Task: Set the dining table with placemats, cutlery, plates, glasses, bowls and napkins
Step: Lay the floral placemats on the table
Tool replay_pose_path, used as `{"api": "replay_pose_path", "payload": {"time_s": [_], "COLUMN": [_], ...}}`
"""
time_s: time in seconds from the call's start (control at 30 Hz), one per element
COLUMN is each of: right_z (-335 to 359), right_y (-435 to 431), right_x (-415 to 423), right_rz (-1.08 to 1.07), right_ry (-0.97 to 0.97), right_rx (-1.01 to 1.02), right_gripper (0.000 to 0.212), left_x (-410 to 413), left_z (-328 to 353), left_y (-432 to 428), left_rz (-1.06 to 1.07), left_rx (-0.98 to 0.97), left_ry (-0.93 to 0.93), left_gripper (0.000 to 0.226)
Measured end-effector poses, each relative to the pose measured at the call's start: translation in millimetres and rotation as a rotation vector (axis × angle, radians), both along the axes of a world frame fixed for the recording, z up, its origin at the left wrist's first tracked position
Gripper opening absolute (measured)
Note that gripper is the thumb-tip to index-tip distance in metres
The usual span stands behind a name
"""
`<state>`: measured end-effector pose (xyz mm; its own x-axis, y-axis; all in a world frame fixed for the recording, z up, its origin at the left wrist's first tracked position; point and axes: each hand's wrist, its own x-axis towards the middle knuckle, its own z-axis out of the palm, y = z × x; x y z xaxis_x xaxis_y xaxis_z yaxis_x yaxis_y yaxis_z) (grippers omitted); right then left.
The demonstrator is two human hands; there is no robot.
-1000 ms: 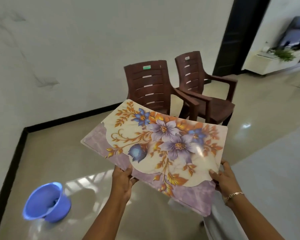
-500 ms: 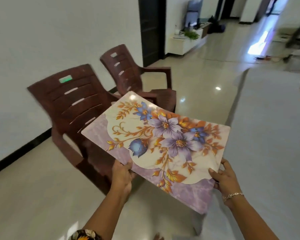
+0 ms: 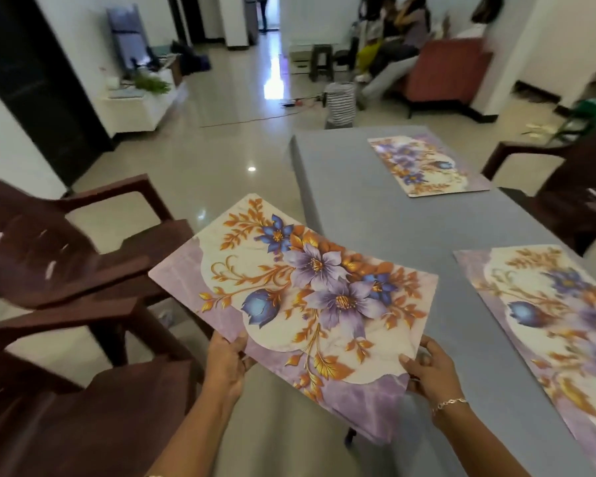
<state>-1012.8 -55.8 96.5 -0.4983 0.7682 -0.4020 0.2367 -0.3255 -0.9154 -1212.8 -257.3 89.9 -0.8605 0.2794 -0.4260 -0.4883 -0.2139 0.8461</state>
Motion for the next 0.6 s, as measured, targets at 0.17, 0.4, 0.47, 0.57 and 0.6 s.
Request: {"api": "replay_pose_path", "payload": {"time_s": [0.17, 0.4, 0.47, 0.57, 0.6], "right_z": [-10, -13, -14, -19, -21], "right_y": [1, -8, -12, -18, -18], "right_x": [-3, -10, -11, -10, -9], "right_rz": [-0.269, -0.599, -0.685, -0.795, -0.825], "right_ry": [-0.013, -0.075, -0.085, -0.105, -0.111], "right_rx": [-0.028, -0.047, -0.06, -0.057, -0.057], "right_gripper": [0.027, 0.03, 0.031, 0.031, 0.03], "left_x": [-47, -100, -103, -103, -102], "left_z": [-7, -11, -12, -15, -18], "left_y": [55, 133, 152, 175, 182], "left_rz": [-0.252, -0.658, -0.727, -0.831, -0.856], "left_rx": [-0.011, -0.013, -0.025, -0.046, -0.057], "left_ry": [-0.03, -0.012, -0.032, -0.053, -0.058], "left_gripper": [0.03, 0.027, 0.025, 0.029, 0.031]}}
